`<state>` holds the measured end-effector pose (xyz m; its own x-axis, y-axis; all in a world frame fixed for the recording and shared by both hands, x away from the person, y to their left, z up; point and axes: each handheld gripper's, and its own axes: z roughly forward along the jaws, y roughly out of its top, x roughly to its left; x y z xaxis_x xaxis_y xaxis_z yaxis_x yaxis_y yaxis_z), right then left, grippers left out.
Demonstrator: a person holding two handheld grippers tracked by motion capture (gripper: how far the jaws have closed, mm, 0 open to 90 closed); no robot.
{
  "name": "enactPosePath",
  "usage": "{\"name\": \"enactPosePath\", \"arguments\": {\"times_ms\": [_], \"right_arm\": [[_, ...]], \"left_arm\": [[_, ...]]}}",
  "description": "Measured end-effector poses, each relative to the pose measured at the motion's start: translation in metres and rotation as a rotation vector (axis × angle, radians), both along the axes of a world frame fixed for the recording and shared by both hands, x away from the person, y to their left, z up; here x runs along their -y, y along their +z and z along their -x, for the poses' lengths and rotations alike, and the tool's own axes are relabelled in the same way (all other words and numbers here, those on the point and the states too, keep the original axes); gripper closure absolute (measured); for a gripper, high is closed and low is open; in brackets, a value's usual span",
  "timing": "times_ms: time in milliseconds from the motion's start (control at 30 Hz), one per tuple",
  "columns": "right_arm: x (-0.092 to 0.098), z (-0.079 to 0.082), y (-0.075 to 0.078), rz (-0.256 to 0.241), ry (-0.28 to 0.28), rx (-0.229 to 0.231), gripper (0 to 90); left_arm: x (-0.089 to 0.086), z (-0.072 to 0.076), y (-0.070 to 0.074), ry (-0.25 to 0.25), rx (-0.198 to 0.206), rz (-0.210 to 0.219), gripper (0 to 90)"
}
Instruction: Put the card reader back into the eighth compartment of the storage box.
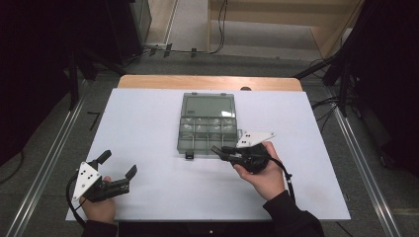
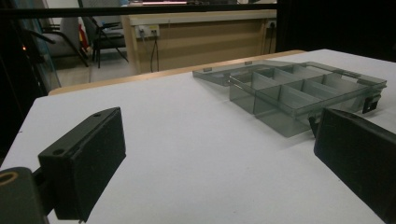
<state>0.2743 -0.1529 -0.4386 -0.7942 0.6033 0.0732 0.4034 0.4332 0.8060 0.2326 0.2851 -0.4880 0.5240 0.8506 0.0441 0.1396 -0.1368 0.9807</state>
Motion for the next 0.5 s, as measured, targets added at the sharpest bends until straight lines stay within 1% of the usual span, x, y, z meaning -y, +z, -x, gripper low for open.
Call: {"name": "enactPosePath", "arguments": {"times_ms": [500], "right_arm": [[0.0074, -0.0079, 0.0012, -0.002, -0.036, 0.001, 71.1]], "left_arm": [[-0.0001, -0.0001, 0.0, 0.0, -0.002, 0.0, 2.3]]}}
